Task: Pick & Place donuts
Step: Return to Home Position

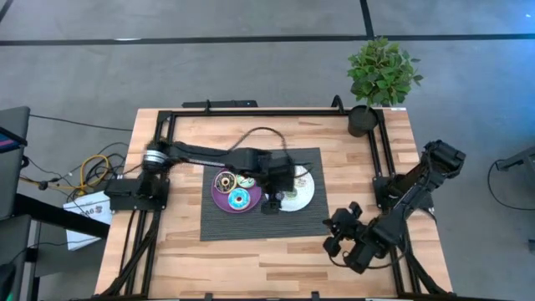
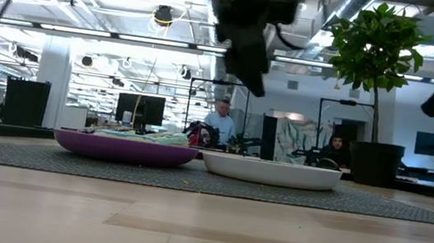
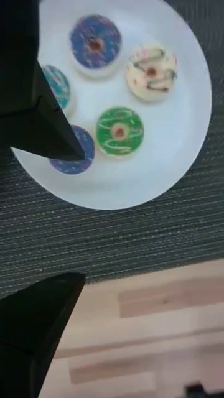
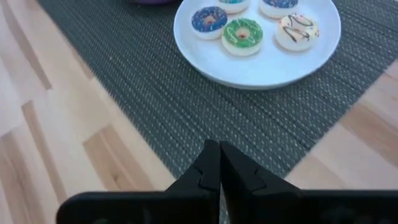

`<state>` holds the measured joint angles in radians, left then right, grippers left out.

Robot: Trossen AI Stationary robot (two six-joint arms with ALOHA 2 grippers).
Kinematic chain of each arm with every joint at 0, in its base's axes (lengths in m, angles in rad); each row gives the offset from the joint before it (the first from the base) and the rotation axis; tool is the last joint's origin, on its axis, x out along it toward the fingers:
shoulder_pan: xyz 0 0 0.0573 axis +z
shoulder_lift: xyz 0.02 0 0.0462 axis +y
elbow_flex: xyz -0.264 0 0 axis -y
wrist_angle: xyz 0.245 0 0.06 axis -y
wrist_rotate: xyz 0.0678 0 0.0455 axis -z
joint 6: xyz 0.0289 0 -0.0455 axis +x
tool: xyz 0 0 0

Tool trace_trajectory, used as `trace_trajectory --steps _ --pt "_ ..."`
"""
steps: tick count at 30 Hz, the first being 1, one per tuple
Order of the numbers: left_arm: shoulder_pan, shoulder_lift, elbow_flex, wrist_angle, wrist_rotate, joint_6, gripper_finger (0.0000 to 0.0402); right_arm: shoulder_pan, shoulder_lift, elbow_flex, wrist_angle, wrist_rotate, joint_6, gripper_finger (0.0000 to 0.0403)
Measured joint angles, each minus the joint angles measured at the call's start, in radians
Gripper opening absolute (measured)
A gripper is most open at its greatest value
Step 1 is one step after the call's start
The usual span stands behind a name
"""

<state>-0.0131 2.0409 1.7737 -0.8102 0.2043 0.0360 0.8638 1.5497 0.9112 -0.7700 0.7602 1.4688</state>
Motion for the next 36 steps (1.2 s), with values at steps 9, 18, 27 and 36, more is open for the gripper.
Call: trace_trajectory --steps 9,18,27,36 --pt "0.011 -0.513 -0.66 0.494 -0.122 -0.086 0.0302 -0.179 -0.031 0.0 0.115 -0.07 -0.267 0.0" --pt "0.013 -0.98 -1.163 0.812 -0.299 -0.081 0.0302 -0.441 -0.104 0.0 0.32 -0.193 -0.71 0.0" --pt "0.016 -1.362 -1.428 0.906 -0.325 -0.086 0.0302 -0.606 -0.117 0.0 0.407 -0.312 -0.849 0.0" --pt "0.016 -1.686 -1.589 0.888 -0.368 -0.119 0.0302 -0.683 -0.117 0.0 0.441 -0.35 -0.85 0.0"
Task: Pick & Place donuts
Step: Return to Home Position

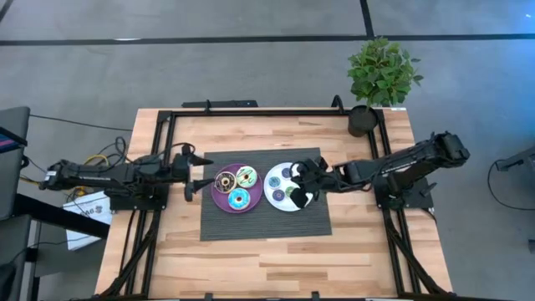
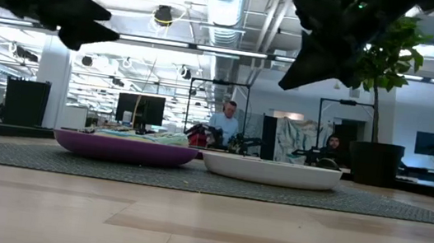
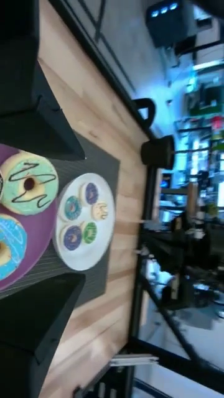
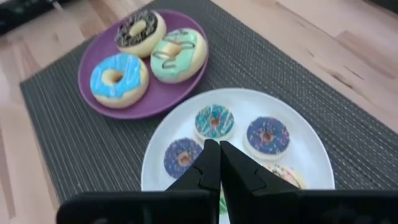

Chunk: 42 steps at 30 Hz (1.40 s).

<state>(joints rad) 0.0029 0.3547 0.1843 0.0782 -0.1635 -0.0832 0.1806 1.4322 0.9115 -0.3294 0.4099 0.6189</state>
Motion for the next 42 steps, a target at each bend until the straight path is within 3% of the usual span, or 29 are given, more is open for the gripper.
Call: trace_trajectory --steps 10,19,30,32,39,42 --pt "0.0 -0.355 -0.106 -0.019 -0.002 0.015 0.0302 -0.048 0.0 0.0 0.031 -0.02 0.013 0.0" --pt "0.0 -0.354 -0.124 -0.048 0.053 0.065 0.0302 -0.089 0.001 0.0 0.039 -0.04 0.027 0.0" --pt "0.0 -0.353 -0.139 -0.124 0.05 0.105 0.0302 -0.126 0.001 0.0 0.039 -0.105 0.021 0.0" --pt "0.0 -0.354 -0.173 -0.027 0.052 0.105 0.0302 -0.133 0.001 0.0 0.04 -0.131 0.003 0.0" --pt "0.0 -0.349 -0.174 -0.024 0.047 0.087 0.0302 -0.141 0.001 0.0 0.046 -0.161 -0.155 0.0" --pt "0.0 -0.348 -0.174 -0.025 0.051 0.082 0.0302 -0.158 0.001 0.0 0.048 -0.229 -0.239 0.0"
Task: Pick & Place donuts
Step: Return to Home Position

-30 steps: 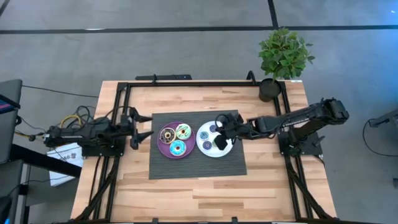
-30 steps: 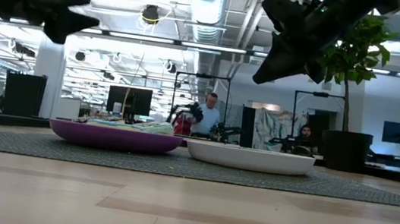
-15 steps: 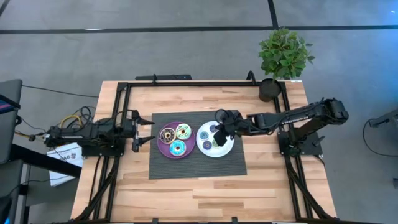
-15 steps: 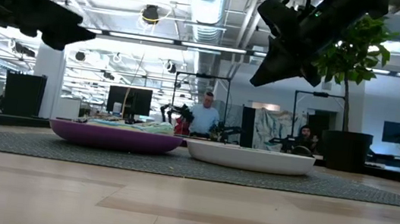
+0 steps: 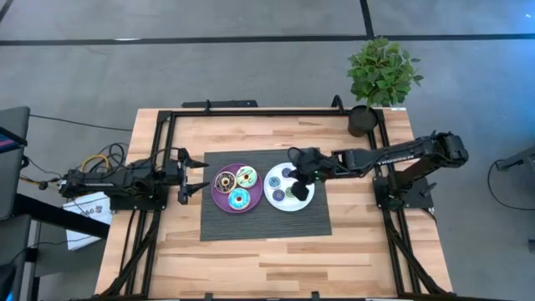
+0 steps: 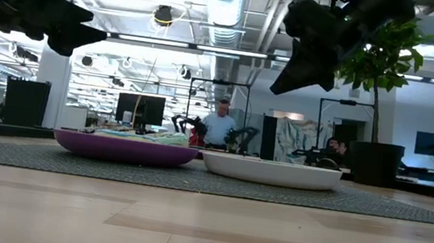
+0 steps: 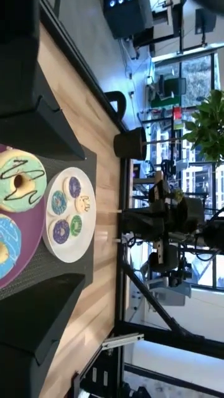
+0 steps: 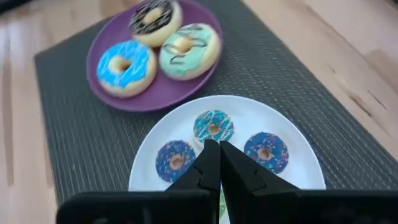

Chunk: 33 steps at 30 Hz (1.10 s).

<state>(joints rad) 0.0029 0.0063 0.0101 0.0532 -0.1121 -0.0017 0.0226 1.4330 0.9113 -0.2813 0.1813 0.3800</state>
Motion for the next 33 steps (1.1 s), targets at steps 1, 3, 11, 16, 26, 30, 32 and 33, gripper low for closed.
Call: trace_trajectory --steps 1,3,11,16,26,30,32,33 --pt "0.0 0.0 0.0 0.0 0.0 0.0 0.0302 -0.006 0.0 0.0 -0.001 -0.023 -0.03 0.0" --pt "0.0 0.0 0.0 0.0 0.0 -0.001 0.0302 -0.02 0.0 0.0 -0.001 -0.061 -0.094 0.0" --pt "0.0 0.0 -0.001 0.0 0.0 -0.002 0.0302 -0.074 -0.001 0.0 -0.02 -0.174 -0.317 0.0" --pt "0.0 0.0 -0.002 -0.001 0.0 -0.002 0.0302 -0.093 -0.039 -0.085 0.028 -0.266 -0.359 0.0" --pt "0.0 0.0 -0.003 -0.001 0.0 -0.002 0.0302 -0.08 -0.397 -0.434 0.287 -0.251 -0.293 0.0" --pt "0.0 0.0 -0.003 -0.001 0.0 -0.002 0.0302 -0.083 -0.56 -0.516 0.283 -0.234 -0.291 0.0" --pt "0.0 0.0 -0.003 -0.001 0.0 -0.002 0.0302 -0.083 -0.637 -0.551 0.282 -0.234 -0.274 0.0" --pt "0.0 0.0 -0.003 -0.001 0.0 -0.002 0.0302 -0.083 -0.676 -0.57 0.281 -0.233 -0.266 0.0"
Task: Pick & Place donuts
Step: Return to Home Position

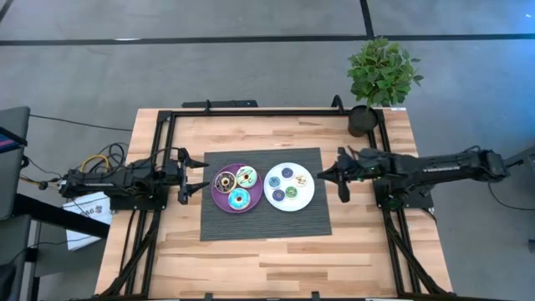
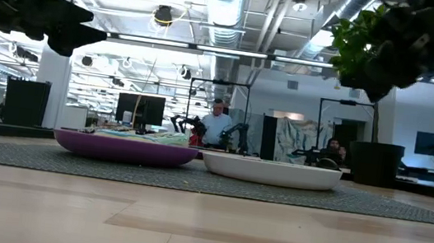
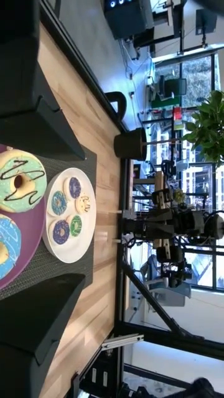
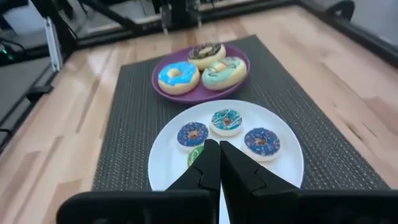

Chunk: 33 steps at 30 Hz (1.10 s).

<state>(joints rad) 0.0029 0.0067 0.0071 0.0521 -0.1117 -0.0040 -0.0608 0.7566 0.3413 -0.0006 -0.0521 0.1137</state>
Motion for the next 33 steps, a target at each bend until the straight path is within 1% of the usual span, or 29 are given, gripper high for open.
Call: trace_trajectory --steps 3,9,15,19,29,33 --pt "0.0 0.0 0.0 0.0 0.0 0.0 0.0302 0.0 -0.104 -0.048 -0.012 0.006 0.012 0.0" --pt "0.0 0.0 0.0 0.0 0.0 0.0 0.0302 0.0 -0.304 -0.113 -0.024 0.051 0.037 0.0" --pt "0.0 0.0 0.0 0.0 0.0 0.0 0.0302 0.0 -0.468 -0.155 -0.056 0.052 0.037 0.0" --pt "0.0 0.0 0.0 0.0 0.0 0.0 0.0302 0.0 -0.575 -0.184 -0.094 0.052 0.069 0.0" --pt "0.0 0.0 0.0 0.0 0.0 0.0 0.0302 0.015 -0.753 -0.185 -0.201 0.054 0.125 0.0" --pt "0.0 0.0 0.0 0.0 0.0 0.0 0.0302 0.035 -0.755 -0.195 -0.198 0.054 0.122 0.0"
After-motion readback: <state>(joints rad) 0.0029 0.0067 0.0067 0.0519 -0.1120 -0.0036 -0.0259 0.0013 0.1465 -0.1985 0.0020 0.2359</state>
